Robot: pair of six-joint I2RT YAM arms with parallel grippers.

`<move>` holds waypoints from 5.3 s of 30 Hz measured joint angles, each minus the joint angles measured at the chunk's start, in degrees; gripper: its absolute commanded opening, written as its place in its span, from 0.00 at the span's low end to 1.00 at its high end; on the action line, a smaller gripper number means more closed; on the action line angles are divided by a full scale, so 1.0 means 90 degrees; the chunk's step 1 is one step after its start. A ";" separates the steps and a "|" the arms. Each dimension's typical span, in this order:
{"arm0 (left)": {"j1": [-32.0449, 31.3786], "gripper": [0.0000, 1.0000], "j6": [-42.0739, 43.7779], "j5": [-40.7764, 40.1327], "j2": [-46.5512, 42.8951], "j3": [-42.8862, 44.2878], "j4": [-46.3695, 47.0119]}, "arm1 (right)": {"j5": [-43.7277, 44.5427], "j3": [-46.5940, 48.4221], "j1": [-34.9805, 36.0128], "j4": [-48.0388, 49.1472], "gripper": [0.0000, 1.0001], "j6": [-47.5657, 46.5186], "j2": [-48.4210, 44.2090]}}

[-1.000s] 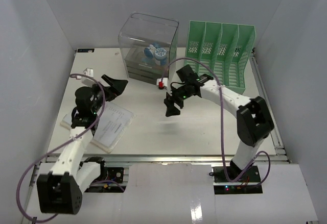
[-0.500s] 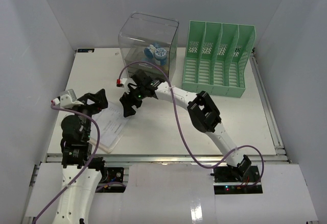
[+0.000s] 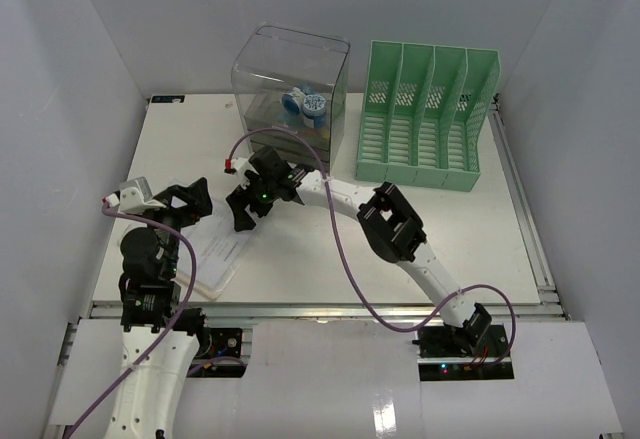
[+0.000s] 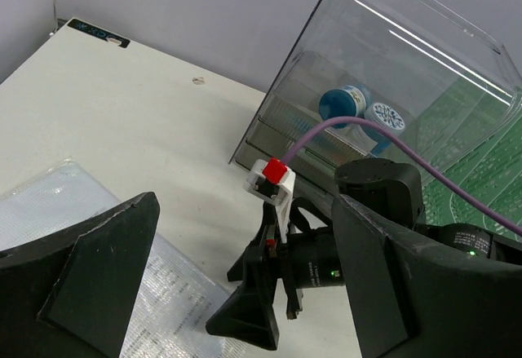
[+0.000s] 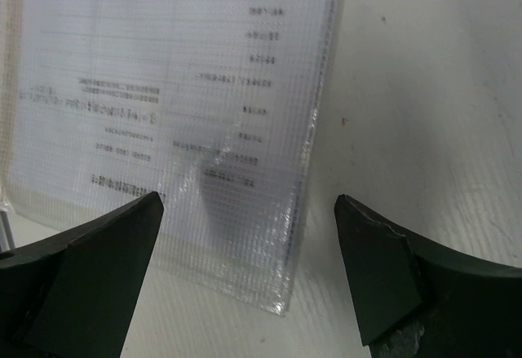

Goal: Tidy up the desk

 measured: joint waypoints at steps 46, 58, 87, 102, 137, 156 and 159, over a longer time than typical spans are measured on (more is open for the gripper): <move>-0.0066 0.97 -0.2671 0.2656 0.1711 -0.1494 -0.0094 | -0.0786 -0.5040 -0.2153 0.0655 0.08 -0.1131 -0.3637; -0.0066 0.97 -0.4383 0.3082 0.2147 -0.2203 -0.0556 | -0.0620 -0.5595 -0.2475 0.0536 0.68 -0.1973 -0.3822; -0.0107 0.18 -0.4519 0.1920 0.4165 -0.1587 -0.0574 | -0.1207 -0.6965 -0.2528 0.0729 0.90 -0.3772 -0.6941; -0.0112 0.00 -0.3216 0.2248 0.2016 -0.2013 -0.0280 | -0.1576 -0.8195 -0.2605 0.2000 0.98 -0.3433 -0.8107; -0.0557 0.00 -0.4860 0.2862 0.1928 -0.1220 -0.0338 | 0.5810 -0.3750 0.2186 0.0116 0.82 -0.1244 -0.3312; -0.0656 0.56 -0.4792 0.3050 0.1799 -0.1201 -0.0456 | 0.5772 -0.4755 0.2127 0.0797 0.08 -0.1348 -0.3898; -0.0649 0.84 -0.4752 0.3079 0.1708 -0.1057 -0.0424 | 0.5415 -0.4896 0.2032 0.0723 0.08 -0.1473 -0.4195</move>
